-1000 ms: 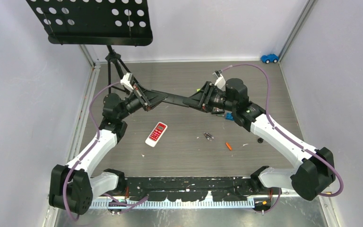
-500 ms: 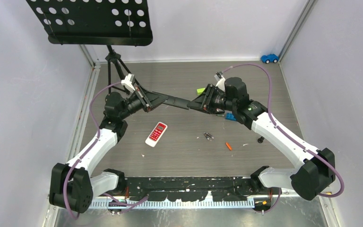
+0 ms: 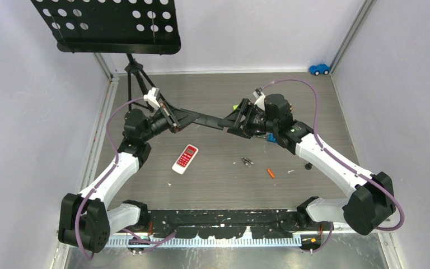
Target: Load the batteries into the remote control
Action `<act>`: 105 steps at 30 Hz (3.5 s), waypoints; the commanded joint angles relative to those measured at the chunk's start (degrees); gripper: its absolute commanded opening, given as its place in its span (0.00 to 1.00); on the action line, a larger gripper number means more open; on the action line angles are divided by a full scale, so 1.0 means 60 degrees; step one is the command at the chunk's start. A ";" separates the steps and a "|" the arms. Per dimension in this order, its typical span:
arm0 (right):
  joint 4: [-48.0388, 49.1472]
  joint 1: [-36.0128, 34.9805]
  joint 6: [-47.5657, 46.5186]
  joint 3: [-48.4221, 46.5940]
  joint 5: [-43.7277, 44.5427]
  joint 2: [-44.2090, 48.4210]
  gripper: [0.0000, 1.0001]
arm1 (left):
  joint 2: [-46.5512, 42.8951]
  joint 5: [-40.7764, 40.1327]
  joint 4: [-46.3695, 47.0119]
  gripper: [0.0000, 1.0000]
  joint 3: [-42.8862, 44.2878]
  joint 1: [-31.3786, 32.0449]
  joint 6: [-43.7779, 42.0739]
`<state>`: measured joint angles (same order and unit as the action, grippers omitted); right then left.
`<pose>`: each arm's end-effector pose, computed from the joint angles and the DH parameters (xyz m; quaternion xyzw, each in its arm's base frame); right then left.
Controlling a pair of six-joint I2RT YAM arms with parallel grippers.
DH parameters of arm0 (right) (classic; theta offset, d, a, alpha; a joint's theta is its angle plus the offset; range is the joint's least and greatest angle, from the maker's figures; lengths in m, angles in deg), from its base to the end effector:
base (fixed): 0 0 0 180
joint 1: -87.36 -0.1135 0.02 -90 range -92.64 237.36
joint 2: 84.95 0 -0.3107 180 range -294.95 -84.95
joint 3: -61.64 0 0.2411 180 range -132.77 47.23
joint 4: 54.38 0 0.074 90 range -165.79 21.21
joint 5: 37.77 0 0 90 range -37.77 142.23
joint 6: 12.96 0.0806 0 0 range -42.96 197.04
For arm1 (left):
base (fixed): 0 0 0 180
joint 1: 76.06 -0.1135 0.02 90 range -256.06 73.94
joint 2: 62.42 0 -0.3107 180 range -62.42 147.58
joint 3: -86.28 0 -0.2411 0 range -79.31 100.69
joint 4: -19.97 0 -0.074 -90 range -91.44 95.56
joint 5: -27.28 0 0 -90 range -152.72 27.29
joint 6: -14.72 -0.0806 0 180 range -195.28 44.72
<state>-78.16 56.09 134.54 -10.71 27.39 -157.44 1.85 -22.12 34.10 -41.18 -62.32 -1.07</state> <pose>0.2407 0.1858 0.3496 0.0716 0.8239 0.5013 0.2544 0.2365 -0.1118 0.3500 -0.1105 0.6869 -0.6428 0.3204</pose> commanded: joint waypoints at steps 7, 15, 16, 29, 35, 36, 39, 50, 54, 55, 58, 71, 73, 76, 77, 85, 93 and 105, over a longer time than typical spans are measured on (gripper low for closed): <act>0.1352 0.0025 0.0739 0.0181 -0.0597 -0.0103 0.37 | -0.0098 0.0139 0.0357 0.00 0.0376 -0.0019 -0.0070; -0.0157 0.0026 0.0181 -0.0113 0.0178 0.0192 0.24 | -0.0148 -0.0042 -0.0065 0.00 0.0409 -0.0019 -0.0484; -0.0044 0.0024 0.0237 -0.0091 0.0135 0.0241 0.23 | -0.0125 -0.0043 -0.0079 0.00 0.0420 -0.0019 -0.0533; 0.3738 0.0026 0.1372 0.0819 -0.0097 0.0695 0.00 | -0.0035 -0.0280 -0.1253 0.00 0.0082 -0.0019 -0.1845; 0.2856 0.0054 0.0931 0.0596 0.0719 0.0648 0.00 | -0.0064 -0.0348 -0.1848 0.00 -0.0208 -0.0019 -0.2549; 0.2380 0.0055 0.0711 0.0510 0.1175 0.0580 0.00 | -0.0117 -0.0387 -0.2010 0.00 -0.0271 -0.0019 -0.2733; 0.1078 0.0094 0.0166 0.0310 0.2111 0.0116 0.00 | -0.0353 -0.0387 -0.2431 0.00 -0.0412 -0.0019 -0.3282; 0.0578 0.0139 -0.0817 -0.0030 0.2149 -0.3342 0.00 | -0.1214 -0.0072 -0.4551 0.00 -0.0130 -0.0019 -0.4861; 0.0469 0.0141 -0.0799 -0.0081 0.2116 -0.4192 0.09 | -0.1153 0.0117 -0.4625 0.00 -0.0072 -0.0019 -0.4944; 0.0394 0.0142 -0.0689 -0.0049 0.2221 -0.4275 0.18 | -0.1109 0.0193 -0.4578 0.00 -0.0042 -0.0019 -0.4943; 0.0184 0.0143 -0.0575 0.0036 0.2426 -0.4293 0.43 | -0.0988 0.0692 -0.4224 0.00 -0.0020 -0.0012 -0.4942; 0.1799 0.0129 -0.2545 0.1280 -0.0712 -0.1312 0.72 | -0.1168 0.2093 -0.4498 0.00 0.0845 -0.0019 -0.5957; 0.2929 0.0100 -0.2537 0.1676 -0.2146 -0.0578 0.79 | -0.1136 0.2256 -0.4723 0.00 0.1026 -0.0019 -0.6126; 0.5091 -0.0117 -0.1912 0.2233 -0.3599 0.0061 0.91 | -0.0941 0.2279 -0.4219 0.00 0.1029 -0.0019 -0.5626; 0.5858 -0.0230 -0.1581 0.2365 -0.3824 0.0111 0.92 | -0.0850 0.2326 -0.3929 0.00 0.0957 -0.0019 -0.5427; 0.5617 -0.1261 -0.2430 0.1872 -0.5302 -0.0442 0.93 | -0.0393 0.3544 -0.2341 0.00 0.0647 0.0420 -0.4825; 0.0992 -0.1337 -0.5433 0.0522 -0.5039 0.0281 0.85 | 0.0247 0.3764 -0.2138 0.00 0.0787 0.1195 -0.4871; 0.2560 -0.1687 -0.4184 0.0954 -0.5391 0.0532 0.15 | 0.0292 0.3801 -0.0714 0.13 0.0838 0.1402 -0.3652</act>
<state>-70.79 47.74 104.97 -4.52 -1.99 -157.29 3.73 4.07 22.73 -37.29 -53.78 -26.03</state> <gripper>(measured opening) 0.230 0.199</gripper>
